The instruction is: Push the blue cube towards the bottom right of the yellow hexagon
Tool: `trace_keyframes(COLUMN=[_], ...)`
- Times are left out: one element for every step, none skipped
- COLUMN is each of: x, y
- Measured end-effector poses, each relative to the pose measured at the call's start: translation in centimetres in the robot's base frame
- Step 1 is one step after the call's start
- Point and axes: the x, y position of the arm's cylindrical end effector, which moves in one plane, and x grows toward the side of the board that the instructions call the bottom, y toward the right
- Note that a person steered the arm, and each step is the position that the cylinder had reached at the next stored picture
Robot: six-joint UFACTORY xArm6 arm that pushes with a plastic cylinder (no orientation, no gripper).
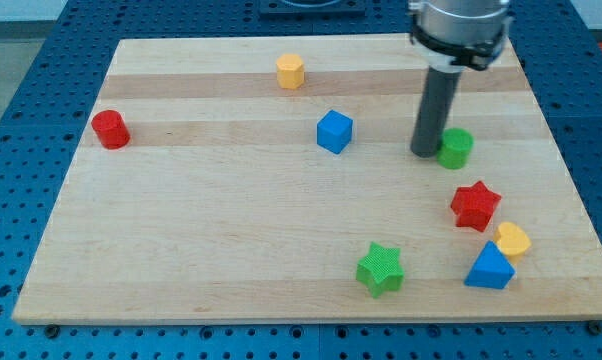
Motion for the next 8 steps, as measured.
trace_keyframes(x=[-2.0, -6.5, -8.3, -8.4, -6.6, -2.9, 1.0, -1.0], y=[-2.4, -4.3, -4.6, -7.5, -11.2, -7.4, -11.3, -13.0])
